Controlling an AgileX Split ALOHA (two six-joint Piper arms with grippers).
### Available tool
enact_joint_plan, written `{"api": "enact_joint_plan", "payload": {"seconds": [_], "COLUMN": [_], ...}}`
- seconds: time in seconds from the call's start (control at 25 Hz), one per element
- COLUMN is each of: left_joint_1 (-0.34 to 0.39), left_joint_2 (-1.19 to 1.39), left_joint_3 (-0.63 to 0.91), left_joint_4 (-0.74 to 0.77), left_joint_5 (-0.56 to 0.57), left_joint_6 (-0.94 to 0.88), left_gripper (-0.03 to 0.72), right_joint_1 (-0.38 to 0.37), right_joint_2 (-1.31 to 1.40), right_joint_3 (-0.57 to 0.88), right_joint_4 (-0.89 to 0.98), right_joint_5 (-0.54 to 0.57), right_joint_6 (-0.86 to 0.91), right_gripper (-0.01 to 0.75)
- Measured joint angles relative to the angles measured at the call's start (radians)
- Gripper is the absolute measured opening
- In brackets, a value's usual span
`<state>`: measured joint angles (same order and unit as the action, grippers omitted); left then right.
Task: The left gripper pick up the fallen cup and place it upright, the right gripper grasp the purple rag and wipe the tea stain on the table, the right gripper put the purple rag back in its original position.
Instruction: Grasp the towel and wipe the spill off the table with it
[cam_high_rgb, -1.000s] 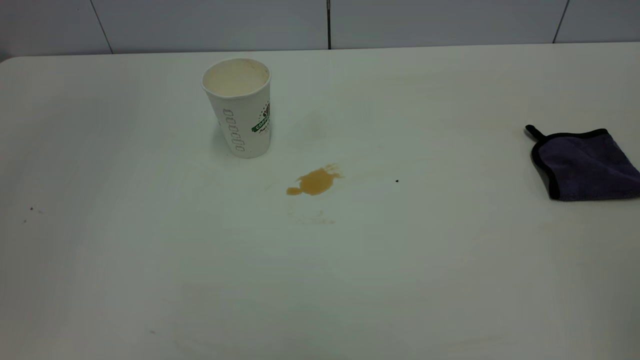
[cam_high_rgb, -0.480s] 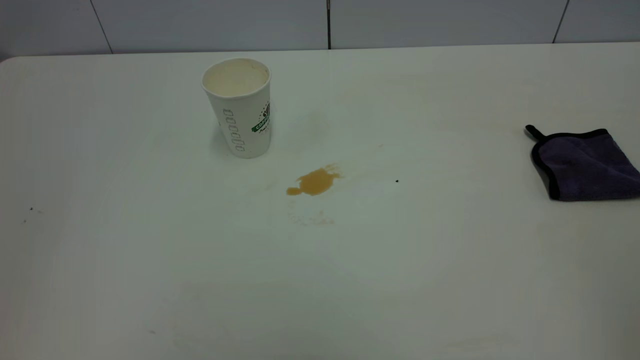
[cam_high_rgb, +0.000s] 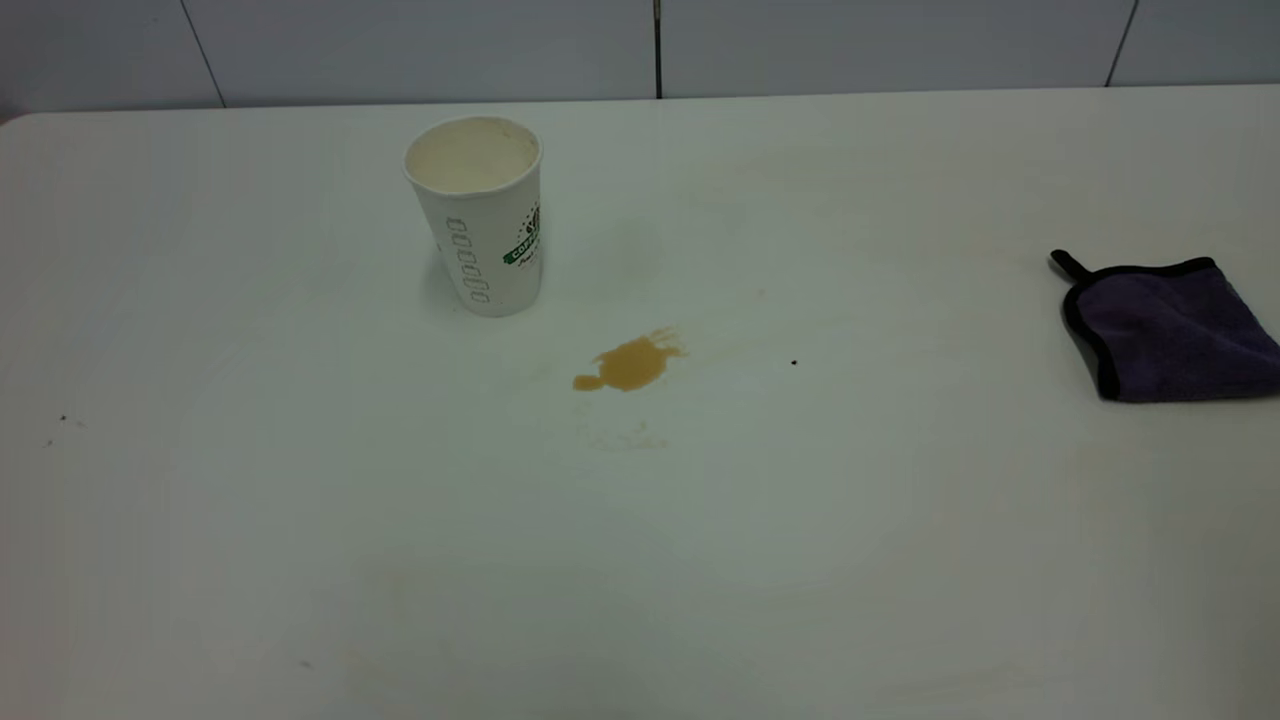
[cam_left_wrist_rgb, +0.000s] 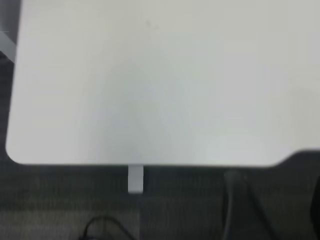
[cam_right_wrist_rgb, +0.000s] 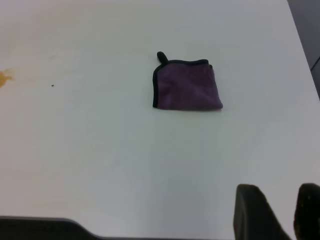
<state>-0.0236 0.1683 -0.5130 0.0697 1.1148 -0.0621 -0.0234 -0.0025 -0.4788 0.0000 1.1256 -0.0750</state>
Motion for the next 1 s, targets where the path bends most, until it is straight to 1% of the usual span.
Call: {"api": "enact_joint_plan", "payload": {"seconds": [0.08,0.32,1.0], "left_joint_1": [0.015,0.016,0.016], "left_joint_2": [-0.061,-0.176,-0.187], "left_joint_3": [0.007,0.025,0.026], "left_joint_4": [0.001,0.001,0.001], "left_joint_5": [0.000,0.017,0.020], "left_joint_6": [0.000,0.000,0.000], "left_gripper": [0.379,0.379,0.379], "right_joint_1": [0.000,0.000,0.000], "right_joint_2": [0.000,0.000,0.000], "right_joint_3": [0.000,0.000,0.000], "right_joint_4": [0.000,0.000,0.000], "right_joint_5": [-0.001,-0.001,-0.001], "right_joint_6": [0.000,0.000,0.000], "right_gripper": [0.239,0.239,0.239]}}
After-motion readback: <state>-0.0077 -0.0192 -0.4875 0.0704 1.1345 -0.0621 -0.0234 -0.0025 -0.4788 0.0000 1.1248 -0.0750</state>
